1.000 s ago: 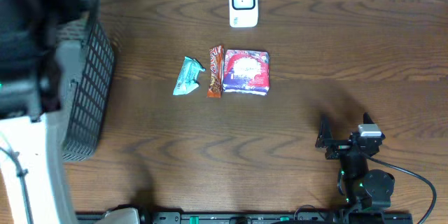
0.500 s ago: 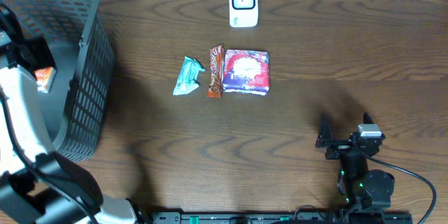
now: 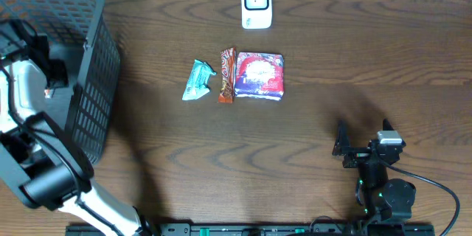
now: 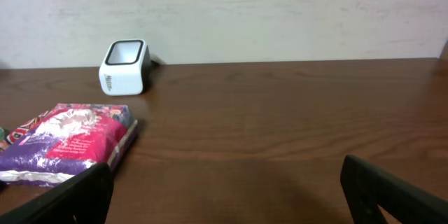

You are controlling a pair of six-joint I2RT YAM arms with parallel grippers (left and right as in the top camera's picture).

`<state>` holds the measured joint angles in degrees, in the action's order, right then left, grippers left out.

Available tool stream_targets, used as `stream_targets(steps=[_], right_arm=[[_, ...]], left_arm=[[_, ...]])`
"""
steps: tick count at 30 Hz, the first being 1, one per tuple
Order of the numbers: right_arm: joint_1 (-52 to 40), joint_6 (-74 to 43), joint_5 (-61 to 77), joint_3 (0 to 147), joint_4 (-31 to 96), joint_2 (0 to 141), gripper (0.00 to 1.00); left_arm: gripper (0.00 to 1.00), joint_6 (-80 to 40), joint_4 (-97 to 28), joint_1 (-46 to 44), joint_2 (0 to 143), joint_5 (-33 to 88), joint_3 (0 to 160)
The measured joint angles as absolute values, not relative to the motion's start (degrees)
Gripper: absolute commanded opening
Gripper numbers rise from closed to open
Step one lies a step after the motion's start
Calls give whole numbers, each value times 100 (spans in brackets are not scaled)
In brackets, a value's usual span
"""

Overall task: Scan the item barcode
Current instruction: 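Reach into the basket and grasp the orange packet with left gripper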

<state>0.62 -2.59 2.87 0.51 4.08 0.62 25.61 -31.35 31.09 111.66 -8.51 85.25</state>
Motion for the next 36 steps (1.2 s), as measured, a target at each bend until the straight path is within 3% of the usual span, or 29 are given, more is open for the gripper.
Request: stream_targets(steps=[6, 8, 15, 23, 27, 36], right_arm=[[62, -259, 287, 51, 408, 62, 99], [62, -259, 287, 51, 408, 62, 99], [62, -259, 290, 51, 408, 62, 99], [62, -259, 290, 51, 408, 62, 99], [62, -259, 290, 51, 408, 62, 99], [62, -259, 290, 51, 408, 62, 99]], left_arm=[[74, 2856, -2845, 3151, 11627, -851, 8525], [68, 2882, -2727, 3151, 11716, -854, 8525], [8, 2873, -2604, 3166, 11948, -982, 8549], [7, 2112, -2757, 3208, 11907, -939, 8613], [7, 1361, -2967, 3225, 11546, -266, 8534], [7, -1352, -2773, 3214, 8466, 1977, 8486]])
